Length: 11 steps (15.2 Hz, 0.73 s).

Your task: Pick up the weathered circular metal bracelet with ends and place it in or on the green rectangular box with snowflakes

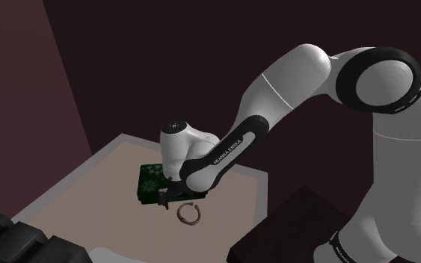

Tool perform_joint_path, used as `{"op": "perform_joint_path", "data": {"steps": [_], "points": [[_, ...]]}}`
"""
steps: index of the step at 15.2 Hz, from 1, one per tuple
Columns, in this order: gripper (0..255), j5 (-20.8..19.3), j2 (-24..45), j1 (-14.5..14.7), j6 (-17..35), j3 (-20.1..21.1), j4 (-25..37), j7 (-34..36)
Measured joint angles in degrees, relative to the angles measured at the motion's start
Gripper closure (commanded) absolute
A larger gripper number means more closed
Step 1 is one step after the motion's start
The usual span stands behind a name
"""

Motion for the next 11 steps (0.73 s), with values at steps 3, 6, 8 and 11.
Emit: {"op": "perform_joint_path", "data": {"steps": [3,6,8,11], "points": [[0,-1.53,2.98,1.25,1.31,-1.07,1.54,1.40],[0,-2.53,4.85,1.78,2.88,-1.90,1.79,2.04],[0,-3.14,6.08,2.13,3.91,-2.42,1.97,2.45],[0,-3.35,6.54,2.27,4.24,-2.61,2.09,2.59]]}}
